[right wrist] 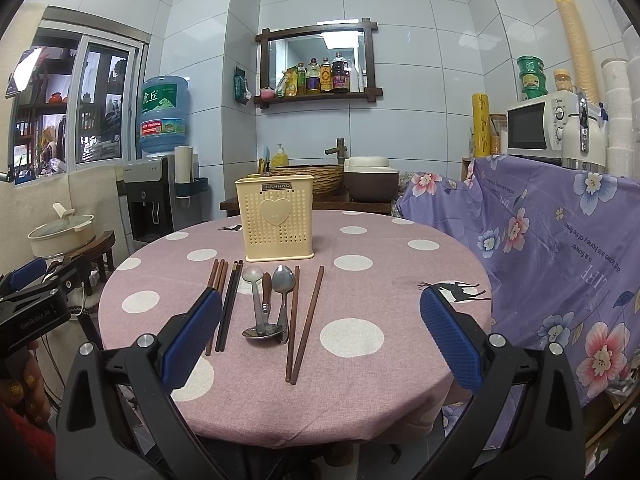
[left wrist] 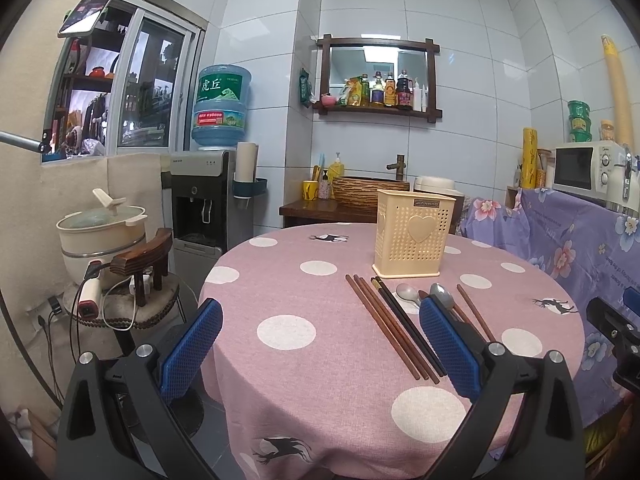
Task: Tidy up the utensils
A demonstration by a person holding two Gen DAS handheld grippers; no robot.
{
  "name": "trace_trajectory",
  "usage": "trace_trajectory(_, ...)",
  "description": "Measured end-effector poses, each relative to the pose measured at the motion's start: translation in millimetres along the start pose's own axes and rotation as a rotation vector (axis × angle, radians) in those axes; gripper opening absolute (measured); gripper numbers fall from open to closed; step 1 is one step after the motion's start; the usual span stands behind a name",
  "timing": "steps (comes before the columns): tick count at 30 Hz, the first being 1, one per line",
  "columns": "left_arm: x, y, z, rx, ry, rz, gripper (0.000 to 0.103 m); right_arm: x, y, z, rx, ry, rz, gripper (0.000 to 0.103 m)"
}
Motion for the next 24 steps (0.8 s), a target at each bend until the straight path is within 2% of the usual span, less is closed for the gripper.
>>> trace_trajectory(24,1.2,-0.3,4.2,0.009,-0.008,-0.004,0.098,0.2,0.8,0.7,0.002,-0.002,0.000,0.098)
Point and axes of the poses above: each gripper's, at about its wrist camera, not at the fingertips, and x roughly the way its jaws point, y to its right, z to its underside, the point moved 7 cm from there along x, roughly the way its jaws point, and after that the axes turned 12 degrees about y, right-handed, at the moved point
